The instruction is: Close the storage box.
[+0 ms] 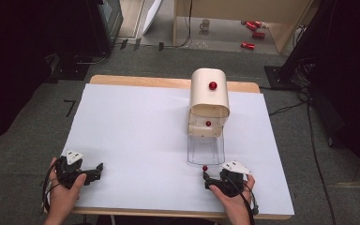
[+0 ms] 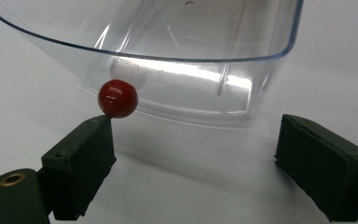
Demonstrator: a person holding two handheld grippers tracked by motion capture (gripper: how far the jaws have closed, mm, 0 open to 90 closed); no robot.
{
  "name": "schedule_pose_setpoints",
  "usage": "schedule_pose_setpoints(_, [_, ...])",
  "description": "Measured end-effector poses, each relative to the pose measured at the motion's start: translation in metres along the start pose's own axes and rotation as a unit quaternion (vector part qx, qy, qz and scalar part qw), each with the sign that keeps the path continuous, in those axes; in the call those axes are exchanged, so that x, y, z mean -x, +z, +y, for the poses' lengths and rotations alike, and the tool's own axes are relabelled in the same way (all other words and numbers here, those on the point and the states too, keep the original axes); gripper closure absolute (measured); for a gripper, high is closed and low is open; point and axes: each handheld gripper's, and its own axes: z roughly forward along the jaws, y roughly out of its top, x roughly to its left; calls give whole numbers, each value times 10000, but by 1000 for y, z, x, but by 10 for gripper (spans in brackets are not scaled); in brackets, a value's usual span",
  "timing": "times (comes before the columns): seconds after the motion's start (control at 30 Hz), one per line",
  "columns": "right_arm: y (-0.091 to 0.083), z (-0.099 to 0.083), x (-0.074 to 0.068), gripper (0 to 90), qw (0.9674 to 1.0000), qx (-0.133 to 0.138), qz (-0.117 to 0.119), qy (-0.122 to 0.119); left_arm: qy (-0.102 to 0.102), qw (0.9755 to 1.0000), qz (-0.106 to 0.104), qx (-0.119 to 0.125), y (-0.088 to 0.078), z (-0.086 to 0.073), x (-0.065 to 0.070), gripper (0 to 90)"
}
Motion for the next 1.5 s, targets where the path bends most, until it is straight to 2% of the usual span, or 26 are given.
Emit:
schedule_pose_setpoints(0.2, [2,1,-3,133,9999,9,-89,-94,-1,10000,2,-2,0,0,0,0])
schedule_pose_setpoints(0.47, [-1,5,-5,177,9998,190,16,-56,-1,10000,2,1,0,0,0,0])
schedule_pose_setpoints(0.9, [-8,24,-7,172,9993,361,37,10,-1,10000,1,1,0,0,0,0])
schedule_pose_setpoints(1.3, [10,49,-1,172,9992,370,-70,116,-1,10000,1,1,0,0,0,0])
schedule_pose_setpoints(1.5, [23,62,5,125,9987,392,-73,319,-3,10000,0,-1,0,0,0,0])
